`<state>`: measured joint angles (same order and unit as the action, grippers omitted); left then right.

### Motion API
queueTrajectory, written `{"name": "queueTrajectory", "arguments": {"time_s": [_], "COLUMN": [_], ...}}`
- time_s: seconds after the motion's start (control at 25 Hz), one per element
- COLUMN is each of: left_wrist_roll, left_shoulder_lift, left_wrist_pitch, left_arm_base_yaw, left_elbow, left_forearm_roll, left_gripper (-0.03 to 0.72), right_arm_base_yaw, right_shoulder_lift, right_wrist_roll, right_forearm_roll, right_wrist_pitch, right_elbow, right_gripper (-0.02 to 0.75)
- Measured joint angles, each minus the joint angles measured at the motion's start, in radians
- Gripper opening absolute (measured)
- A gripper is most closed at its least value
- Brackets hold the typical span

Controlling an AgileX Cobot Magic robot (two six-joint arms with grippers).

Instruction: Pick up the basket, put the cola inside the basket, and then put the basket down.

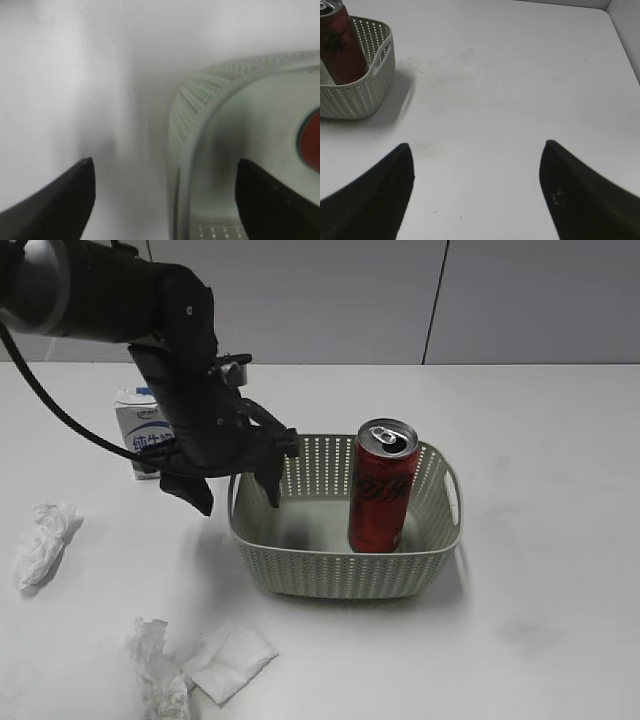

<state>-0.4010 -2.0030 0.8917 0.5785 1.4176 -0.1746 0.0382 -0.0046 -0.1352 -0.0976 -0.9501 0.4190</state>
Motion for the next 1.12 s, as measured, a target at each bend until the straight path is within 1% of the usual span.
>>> {"name": "queueTrajectory", "arguments": {"time_s": [0.16,0.28,0.36,0.52,0.64,0.76,0.88,1.0,1.12], "left_wrist_roll": [0.031,0.070,0.108,0.206,0.284,0.358,0.411,0.451,0.460], "left_shoulder_lift": [0.049,0.102,0.138,0.205,0.249,0.294,0.348,0.434,0.544], "left_wrist_pitch": [0.066,0.112,0.144,0.234,0.300,0.318,0.320,0.320,0.321], "left_arm_base_yaw": [-0.020,-0.064,-0.107,-0.229,-0.336,-0.448,-0.542,-0.592,-0.604], "left_elbow": [0.022,0.030,0.030,0.031,0.031,0.031,0.025,-0.012,-0.081], "left_forearm_roll": [0.024,0.024,0.025,0.033,0.050,0.093,0.118,0.139,0.158], "left_gripper": [0.681,0.681,0.681,0.678,0.671,0.649,0.624,0.613,0.607], "right_arm_base_yaw": [0.000,0.000,0.000,0.000,0.000,0.000,0.000,0.000,0.000], "right_shoulder_lift": [0.000,0.000,0.000,0.000,0.000,0.000,0.000,0.000,0.000], "right_wrist_roll": [0.000,0.000,0.000,0.000,-0.001,-0.001,-0.001,-0.001,-0.001], "right_forearm_roll": [0.000,0.000,0.000,0.000,0.000,0.000,0.000,0.000,0.000], "right_wrist_pitch": [0.000,0.001,0.001,0.001,0.001,0.001,0.001,0.001,0.001], "right_elbow": [0.000,0.000,0.000,0.000,0.000,0.000,0.000,0.000,0.000], "right_gripper": [0.594,0.594,0.594,0.594,0.594,0.594,0.594,0.594,0.593]}}
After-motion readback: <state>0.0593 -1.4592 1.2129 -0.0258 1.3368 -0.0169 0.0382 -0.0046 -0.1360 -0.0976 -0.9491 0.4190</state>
